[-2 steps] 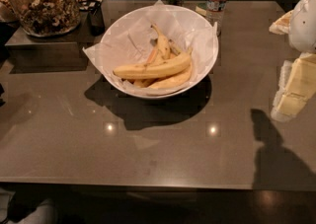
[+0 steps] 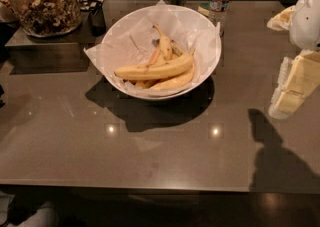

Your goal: Pick banana from white bowl

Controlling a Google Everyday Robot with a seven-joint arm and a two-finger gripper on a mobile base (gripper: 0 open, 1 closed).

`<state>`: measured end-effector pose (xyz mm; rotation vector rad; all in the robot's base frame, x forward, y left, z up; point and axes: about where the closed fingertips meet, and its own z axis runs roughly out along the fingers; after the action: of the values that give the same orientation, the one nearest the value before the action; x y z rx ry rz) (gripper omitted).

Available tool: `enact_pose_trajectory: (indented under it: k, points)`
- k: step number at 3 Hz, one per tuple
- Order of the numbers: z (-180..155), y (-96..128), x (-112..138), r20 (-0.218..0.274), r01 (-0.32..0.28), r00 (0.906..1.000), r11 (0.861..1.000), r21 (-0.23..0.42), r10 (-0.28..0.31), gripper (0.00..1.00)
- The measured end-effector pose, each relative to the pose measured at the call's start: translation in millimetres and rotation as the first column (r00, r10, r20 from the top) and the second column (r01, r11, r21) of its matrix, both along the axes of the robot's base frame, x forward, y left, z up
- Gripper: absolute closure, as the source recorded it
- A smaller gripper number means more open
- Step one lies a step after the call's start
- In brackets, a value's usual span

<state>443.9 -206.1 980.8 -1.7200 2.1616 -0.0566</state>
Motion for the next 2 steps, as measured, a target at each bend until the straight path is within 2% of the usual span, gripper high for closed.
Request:
enact_pose_trajectory:
  k: [1,2]
  points:
    - [5.4,31.9,19.4,0.039,-0.107,0.9939,0.989,0.101,0.103,0.00]
    - [9.3,71.1,39.4,0.068,-0.210,0.9774,0.958,0.197,0.200,0.00]
